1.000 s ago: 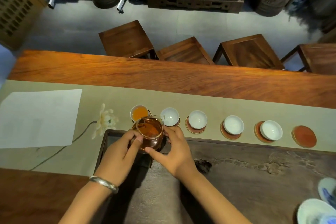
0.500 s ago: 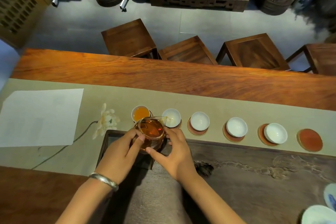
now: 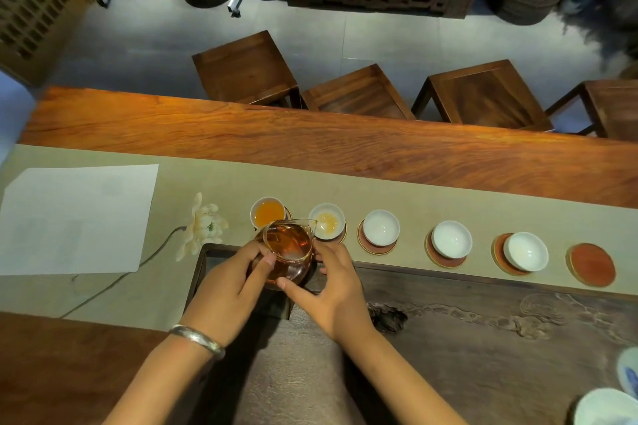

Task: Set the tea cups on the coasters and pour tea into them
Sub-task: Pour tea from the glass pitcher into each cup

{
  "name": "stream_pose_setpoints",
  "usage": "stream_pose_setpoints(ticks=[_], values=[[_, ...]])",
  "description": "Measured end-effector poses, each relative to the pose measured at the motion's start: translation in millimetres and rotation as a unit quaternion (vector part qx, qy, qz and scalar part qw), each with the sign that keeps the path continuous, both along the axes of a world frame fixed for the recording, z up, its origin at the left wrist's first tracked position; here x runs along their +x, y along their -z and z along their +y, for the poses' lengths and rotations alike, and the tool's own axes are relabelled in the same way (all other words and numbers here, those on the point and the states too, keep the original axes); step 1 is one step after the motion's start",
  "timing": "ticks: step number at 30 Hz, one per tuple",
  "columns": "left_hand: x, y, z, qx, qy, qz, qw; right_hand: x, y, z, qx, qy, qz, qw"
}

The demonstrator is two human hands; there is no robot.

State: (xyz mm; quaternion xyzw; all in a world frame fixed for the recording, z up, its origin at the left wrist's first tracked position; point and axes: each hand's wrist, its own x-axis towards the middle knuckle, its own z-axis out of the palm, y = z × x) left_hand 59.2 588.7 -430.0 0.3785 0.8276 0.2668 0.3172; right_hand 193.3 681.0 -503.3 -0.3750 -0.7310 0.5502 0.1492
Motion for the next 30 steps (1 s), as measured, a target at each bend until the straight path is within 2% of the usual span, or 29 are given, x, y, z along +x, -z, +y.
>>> stream_pose_setpoints(ticks=[14,30], values=[[-4.4,1.2,1.4,-0.011,0.009,0.012,1.000,-1.0,0.7,-0.2,-0.010,0.002,-0.017,1.000],[-3.8,-1.9,3.6,-0.009,0.013,0.006,1.000,-1.1,7.1,-1.0,0.013,0.007,0.006,1.000]])
